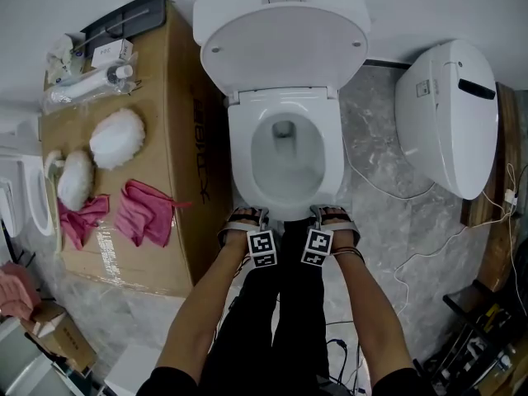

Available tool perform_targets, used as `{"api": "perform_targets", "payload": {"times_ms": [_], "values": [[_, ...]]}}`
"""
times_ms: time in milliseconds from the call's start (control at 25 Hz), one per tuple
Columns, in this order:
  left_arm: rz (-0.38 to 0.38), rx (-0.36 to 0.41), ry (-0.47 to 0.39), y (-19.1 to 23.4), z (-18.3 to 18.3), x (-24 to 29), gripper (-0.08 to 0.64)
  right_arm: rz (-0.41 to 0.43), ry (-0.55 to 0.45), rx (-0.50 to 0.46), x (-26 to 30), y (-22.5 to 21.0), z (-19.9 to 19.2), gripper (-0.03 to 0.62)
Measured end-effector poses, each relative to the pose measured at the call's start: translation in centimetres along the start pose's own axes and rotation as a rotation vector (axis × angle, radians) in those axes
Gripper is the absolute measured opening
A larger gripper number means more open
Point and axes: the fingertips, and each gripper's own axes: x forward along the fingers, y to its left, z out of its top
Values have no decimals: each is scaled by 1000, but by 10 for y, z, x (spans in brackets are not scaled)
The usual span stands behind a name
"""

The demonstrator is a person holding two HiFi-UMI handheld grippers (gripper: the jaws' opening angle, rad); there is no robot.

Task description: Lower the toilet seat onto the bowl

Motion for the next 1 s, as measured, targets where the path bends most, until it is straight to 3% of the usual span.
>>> {"api": "perform_targets", "payload": {"times_ms": [240,480,560,720,880,1000], "values": [[-35,-83,36,-2,-7,5,113,54,5,46,2,8,3,173],[-20,-130,35,-7,-13,-9,109,18,-5,104,-16,-1,8,181],[4,-178,14,-5,-10,-26,72,-5,-40,204,-34,-10,14,153],[47,-311,-79,-2,12,-75,24,-42,-149,510,-93,-34,28,66],[123,-537,-240,22,42,-157,9,-90,-294,834,-179,-60,34,35],[244,-690,-381,61,57,-238,9,-161,-416,999,-255,-86,38,31]]}}
